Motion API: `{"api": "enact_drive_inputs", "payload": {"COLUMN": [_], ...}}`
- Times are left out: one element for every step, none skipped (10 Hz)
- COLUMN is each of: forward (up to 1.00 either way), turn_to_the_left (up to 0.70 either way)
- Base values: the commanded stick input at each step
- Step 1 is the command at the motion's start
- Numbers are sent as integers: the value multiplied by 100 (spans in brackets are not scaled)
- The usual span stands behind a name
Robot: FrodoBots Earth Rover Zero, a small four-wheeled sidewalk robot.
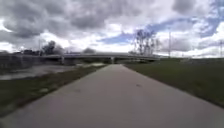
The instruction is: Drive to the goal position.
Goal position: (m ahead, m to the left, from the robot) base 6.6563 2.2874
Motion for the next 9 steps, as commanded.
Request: {"api": "enact_drive_inputs", "payload": {"forward": [100,100,100,100,100,100,100,100,100], "turn_to_the_left": [0,0,0,0,0,0,0,0,0]}}
